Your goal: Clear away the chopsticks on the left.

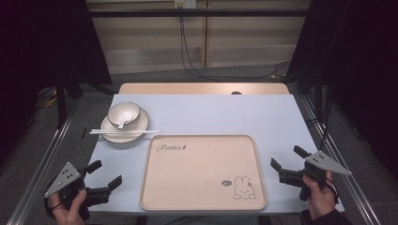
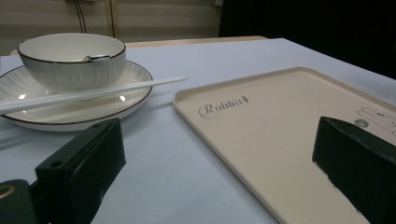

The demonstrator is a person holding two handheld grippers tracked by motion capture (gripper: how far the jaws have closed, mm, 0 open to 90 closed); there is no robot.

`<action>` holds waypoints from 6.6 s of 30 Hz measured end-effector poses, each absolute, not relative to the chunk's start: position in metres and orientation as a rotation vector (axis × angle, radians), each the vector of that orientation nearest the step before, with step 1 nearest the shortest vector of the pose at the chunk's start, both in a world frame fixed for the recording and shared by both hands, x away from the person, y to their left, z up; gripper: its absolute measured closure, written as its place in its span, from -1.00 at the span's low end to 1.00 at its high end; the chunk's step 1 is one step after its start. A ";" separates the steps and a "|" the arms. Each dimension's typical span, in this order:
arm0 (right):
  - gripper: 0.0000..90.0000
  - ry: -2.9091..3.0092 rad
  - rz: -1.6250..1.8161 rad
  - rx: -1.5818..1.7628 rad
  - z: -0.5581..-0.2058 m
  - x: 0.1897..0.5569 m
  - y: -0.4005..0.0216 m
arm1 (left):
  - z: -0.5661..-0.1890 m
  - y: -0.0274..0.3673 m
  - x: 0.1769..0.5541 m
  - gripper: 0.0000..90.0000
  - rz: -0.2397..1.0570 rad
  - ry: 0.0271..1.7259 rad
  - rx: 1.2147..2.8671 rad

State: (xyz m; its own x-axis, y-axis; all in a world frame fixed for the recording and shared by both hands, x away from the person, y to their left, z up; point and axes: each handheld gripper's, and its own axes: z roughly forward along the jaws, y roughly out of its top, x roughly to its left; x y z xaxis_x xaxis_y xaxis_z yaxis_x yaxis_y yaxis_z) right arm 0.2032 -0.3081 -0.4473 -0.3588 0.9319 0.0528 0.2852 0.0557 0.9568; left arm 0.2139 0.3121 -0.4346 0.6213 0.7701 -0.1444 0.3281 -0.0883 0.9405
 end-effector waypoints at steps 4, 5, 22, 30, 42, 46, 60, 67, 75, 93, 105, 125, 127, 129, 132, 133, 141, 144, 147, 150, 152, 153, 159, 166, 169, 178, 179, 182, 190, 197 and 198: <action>-0.97 1.719 1.332 1.222 -0.447 0.203 -0.307 | -0.434 0.312 0.214 -0.95 0.474 0.917 1.680; -0.97 1.719 1.332 1.222 -0.447 0.203 -0.307 | -0.434 0.312 0.214 -0.95 0.474 0.917 1.680; -0.98 1.748 1.372 1.224 -0.447 0.204 -0.304 | -0.431 0.310 0.222 -0.90 0.478 0.913 1.788; -0.98 1.753 1.369 1.211 -0.447 0.204 -0.303 | -0.421 0.311 0.242 -0.86 0.472 0.874 1.858; -0.97 1.759 1.376 1.208 -0.447 0.204 -0.303 | -0.409 0.310 0.285 -0.86 0.396 0.802 2.058; -0.97 1.759 1.377 1.208 -0.447 0.204 -0.302 | -0.406 0.311 0.297 -0.81 0.417 0.742 2.108; -0.98 1.770 1.362 1.199 -0.447 0.204 -0.302 | -0.412 0.331 0.357 -0.50 0.303 0.634 2.204; -0.97 1.778 1.361 1.204 -0.448 0.204 -0.302 | -0.419 0.340 0.386 -0.51 0.248 0.622 2.258; -0.97 1.776 1.364 1.202 -0.448 0.204 -0.302 | -0.431 0.343 0.404 -0.25 0.241 0.554 2.287; -0.97 1.785 1.380 1.204 -0.448 0.203 -0.302 | -0.443 0.352 0.422 0.17 0.354 0.488 2.352; -0.97 1.789 1.385 1.209 -0.448 0.203 -0.302 | -0.447 0.342 0.424 0.43 0.354 0.438 2.393; -0.97 1.782 1.400 1.226 -0.449 0.204 -0.302 | -0.446 0.325 0.429 0.88 0.260 0.334 2.471; -0.97 1.781 1.401 1.230 -0.449 0.204 -0.302 | -0.446 0.325 0.429 0.88 0.258 0.329 2.470; -0.97 1.778 1.403 1.238 -0.449 0.204 -0.302 | -0.446 0.325 0.428 0.88 0.244 0.349 2.455; -0.97 1.777 1.401 1.232 -0.449 0.205 -0.302 | -0.446 0.325 0.427 0.89 0.237 0.373 2.426; -0.97 1.777 1.401 1.232 -0.449 0.205 -0.302 | -0.444 0.326 0.427 0.89 0.219 0.371 2.438; -0.97 1.780 1.402 1.243 -0.449 0.205 -0.302 | -0.437 0.327 0.420 0.89 0.170 0.482 2.367; -0.98 1.780 1.402 1.242 -0.449 0.205 -0.302 | -0.432 0.326 0.416 0.89 0.159 0.499 2.349; -0.98 1.779 1.403 1.244 -0.449 0.205 -0.302 | -0.426 0.323 0.410 0.89 0.139 0.507 2.336; -0.98 1.782 1.400 1.252 -0.449 0.205 -0.302 | -0.420 0.318 0.399 0.89 0.132 0.533 2.310; -0.98 1.781 1.400 1.255 -0.449 0.205 -0.303 | -0.419 0.316 0.396 0.89 0.139 0.541 2.307; -0.98 1.778 1.399 1.253 -0.449 0.205 -0.303 | -0.418 0.314 0.393 0.89 0.134 0.542 2.301; -0.98 1.784 1.399 1.246 -0.449 0.204 -0.302 | -0.410 0.301 0.379 0.89 0.076 0.589 2.263; -0.98 1.784 1.399 1.236 -0.449 0.204 -0.302 | -0.409 0.291 0.368 0.89 0.051 0.655 2.224; -0.98 1.787 1.401 1.242 -0.449 0.204 -0.302 | -0.409 0.285 0.361 0.89 0.050 0.714 2.196; -0.98 1.789 1.399 1.237 -0.449 0.204 -0.301 | -0.408 0.272 0.338 0.89 0.060 0.851 2.092; -0.98 1.791 1.399 1.238 -0.449 0.204 -0.301 | -0.408 0.269 0.336 0.89 0.059 0.875 2.085; -0.98 1.792 1.398 1.234 -0.449 0.204 -0.301 | -0.408 0.261 0.328 0.89 0.056 0.929 2.058; -0.98 1.798 1.401 1.230 -0.449 0.203 -0.301 | -0.409 0.247 0.317 0.89 0.108 1.078 2.002; -0.97 1.812 1.388 1.226 -0.449 0.204 -0.300 | -0.415 0.233 0.309 0.89 0.096 1.239 1.928; -0.98 1.813 1.389 1.224 -0.449 0.204 -0.300 | -0.415 0.233 0.309 0.89 0.096 1.239 1.928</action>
State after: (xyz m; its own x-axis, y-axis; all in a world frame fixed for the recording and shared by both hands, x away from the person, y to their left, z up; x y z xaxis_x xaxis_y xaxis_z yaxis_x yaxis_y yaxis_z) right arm 0.2036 -0.3003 -0.4492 -0.4393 0.8924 0.1033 0.3318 0.0544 0.9418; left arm 0.3088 0.2326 -0.4146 0.5121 0.7858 -0.3469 0.7232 -0.1766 0.6676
